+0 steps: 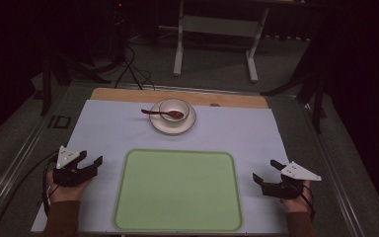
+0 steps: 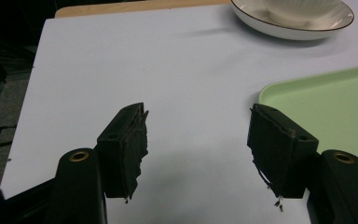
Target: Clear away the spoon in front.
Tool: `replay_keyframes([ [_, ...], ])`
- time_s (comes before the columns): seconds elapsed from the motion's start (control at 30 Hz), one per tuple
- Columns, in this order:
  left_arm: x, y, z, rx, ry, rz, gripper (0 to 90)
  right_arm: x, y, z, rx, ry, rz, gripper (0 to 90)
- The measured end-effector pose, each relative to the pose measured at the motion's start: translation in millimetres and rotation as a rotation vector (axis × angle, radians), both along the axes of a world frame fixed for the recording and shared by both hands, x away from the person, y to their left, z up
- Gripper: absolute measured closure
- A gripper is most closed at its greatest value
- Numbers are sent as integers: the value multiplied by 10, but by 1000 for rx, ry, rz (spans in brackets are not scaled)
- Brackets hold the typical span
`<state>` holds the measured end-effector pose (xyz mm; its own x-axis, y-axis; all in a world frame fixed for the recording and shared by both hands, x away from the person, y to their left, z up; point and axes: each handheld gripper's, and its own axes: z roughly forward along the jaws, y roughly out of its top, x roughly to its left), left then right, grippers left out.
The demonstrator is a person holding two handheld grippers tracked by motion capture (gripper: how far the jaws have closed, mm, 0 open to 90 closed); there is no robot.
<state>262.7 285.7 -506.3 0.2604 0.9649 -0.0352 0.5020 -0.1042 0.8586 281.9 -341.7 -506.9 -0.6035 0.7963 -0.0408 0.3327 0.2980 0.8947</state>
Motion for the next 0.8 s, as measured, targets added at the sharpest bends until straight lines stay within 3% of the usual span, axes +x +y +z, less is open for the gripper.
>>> replay_keyframes([
  [0.2, 33, -21, 56, -8, -13, -12, 369, -10, -4, 6, 3, -4, -3, 112],
  [0.3, 59, -30, 99, -39, -15, -24, 376, -15, -5, 9, 6, -10, -4, 112],
  [0.43, 106, -75, 148, -34, -11, -44, 378, -21, -10, 15, 13, -13, -3, 113],
  [0.53, 134, -111, 218, -26, -32, -49, 395, -29, -6, 18, 11, -20, -3, 114],
  [0.8, 269, -197, 386, -44, -54, -73, 397, -38, 6, 17, -1, -20, 2, 114],
])
